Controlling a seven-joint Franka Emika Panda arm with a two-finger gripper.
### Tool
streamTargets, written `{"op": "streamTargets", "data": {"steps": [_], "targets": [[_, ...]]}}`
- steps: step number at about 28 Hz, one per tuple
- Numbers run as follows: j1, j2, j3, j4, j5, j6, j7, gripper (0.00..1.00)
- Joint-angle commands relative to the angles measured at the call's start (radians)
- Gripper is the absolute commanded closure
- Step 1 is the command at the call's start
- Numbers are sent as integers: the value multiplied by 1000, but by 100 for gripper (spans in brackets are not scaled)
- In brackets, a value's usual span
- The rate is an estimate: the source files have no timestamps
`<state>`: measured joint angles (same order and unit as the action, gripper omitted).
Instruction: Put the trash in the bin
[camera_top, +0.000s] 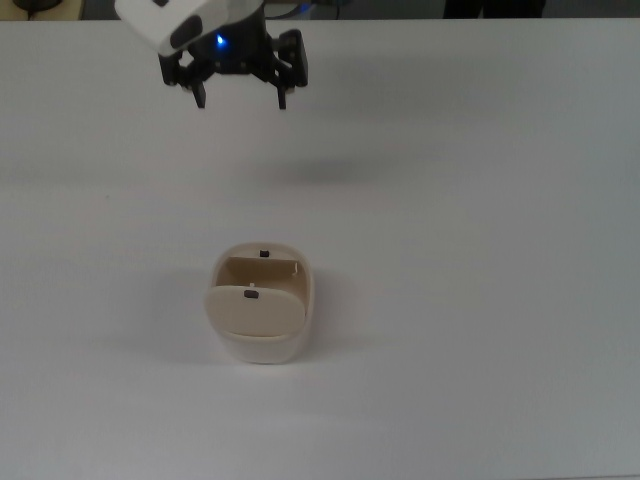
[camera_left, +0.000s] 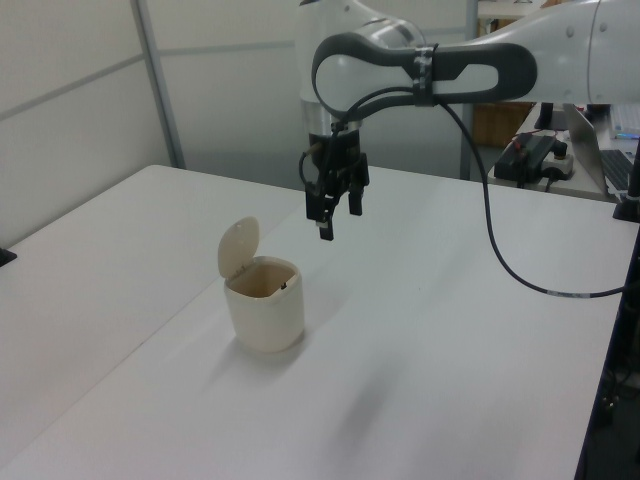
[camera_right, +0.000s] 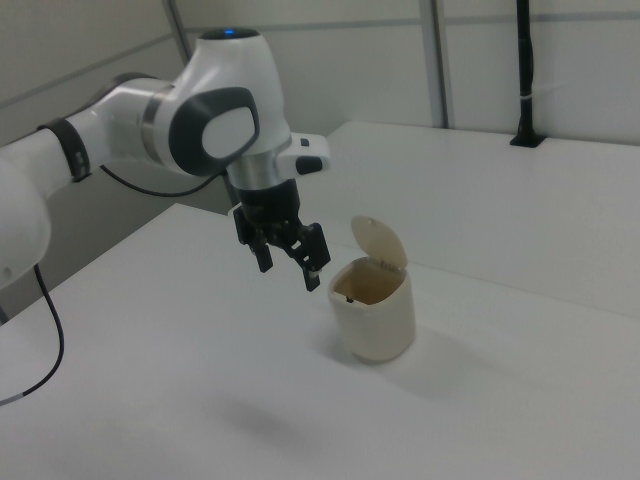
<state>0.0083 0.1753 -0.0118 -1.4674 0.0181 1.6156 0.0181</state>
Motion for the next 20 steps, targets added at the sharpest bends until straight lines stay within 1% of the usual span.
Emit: {"op": "streamTargets", "data": {"steps": [1, 7, 11, 12, 16, 20], "targets": [[13, -65, -5, -1, -30, -100, 25, 0], [12, -118, -7, -8, -33, -111, 11, 0], [12, -135, -5, -17, -33, -108, -6, 0], [12, -138, -5, -24, -33, -102, -26, 0], [15, -143, 3, -42, -29, -86, -29, 0], [9, -175, 6, -80, -17, -17, -29, 0]]}}
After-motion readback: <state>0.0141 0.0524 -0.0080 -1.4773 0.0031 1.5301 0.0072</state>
